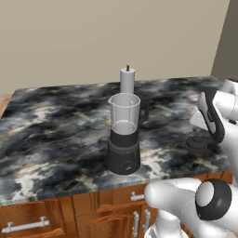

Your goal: Close the lid blender by securely placing the lid on top.

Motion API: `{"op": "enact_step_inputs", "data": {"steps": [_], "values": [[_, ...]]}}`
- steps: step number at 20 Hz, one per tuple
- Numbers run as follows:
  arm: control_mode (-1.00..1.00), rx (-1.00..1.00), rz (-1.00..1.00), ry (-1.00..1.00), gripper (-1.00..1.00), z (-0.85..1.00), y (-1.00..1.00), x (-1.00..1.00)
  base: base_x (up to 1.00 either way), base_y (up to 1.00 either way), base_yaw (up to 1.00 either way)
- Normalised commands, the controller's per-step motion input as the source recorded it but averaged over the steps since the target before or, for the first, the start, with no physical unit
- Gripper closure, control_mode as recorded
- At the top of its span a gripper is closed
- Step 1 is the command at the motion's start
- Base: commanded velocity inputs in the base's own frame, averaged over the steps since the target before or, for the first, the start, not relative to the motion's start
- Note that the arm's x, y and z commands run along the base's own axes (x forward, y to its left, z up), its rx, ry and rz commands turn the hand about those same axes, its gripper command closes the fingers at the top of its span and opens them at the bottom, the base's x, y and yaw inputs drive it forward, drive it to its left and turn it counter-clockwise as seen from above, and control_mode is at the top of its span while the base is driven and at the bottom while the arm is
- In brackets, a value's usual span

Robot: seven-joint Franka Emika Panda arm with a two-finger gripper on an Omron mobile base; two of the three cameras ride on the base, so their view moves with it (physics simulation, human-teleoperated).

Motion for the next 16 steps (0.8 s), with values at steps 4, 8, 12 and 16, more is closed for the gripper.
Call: {"op": "enact_step_inputs", "data": {"steps": [4, 8, 12, 16], "values": [[-1.0, 0.0, 0.0, 0.18, -1.0, -0.37, -0.29, 0.26, 0.0, 0.0, 0.0], [-1.0, 0.0, 0.0, 0.04, -1.0, -0.39, -0.41, 0.07, 0.0, 0.0, 0.0], [-1.0, 0.0, 0.01, 0.0, -1.0, -0.31, -0.29, 0.3, 0.0, 0.0, 0.0], [-1.0, 0.0, 0.0, 0.0, -1.0, -0.24, -0.1, 0.56, 0.0, 0.0, 0.0]]}}
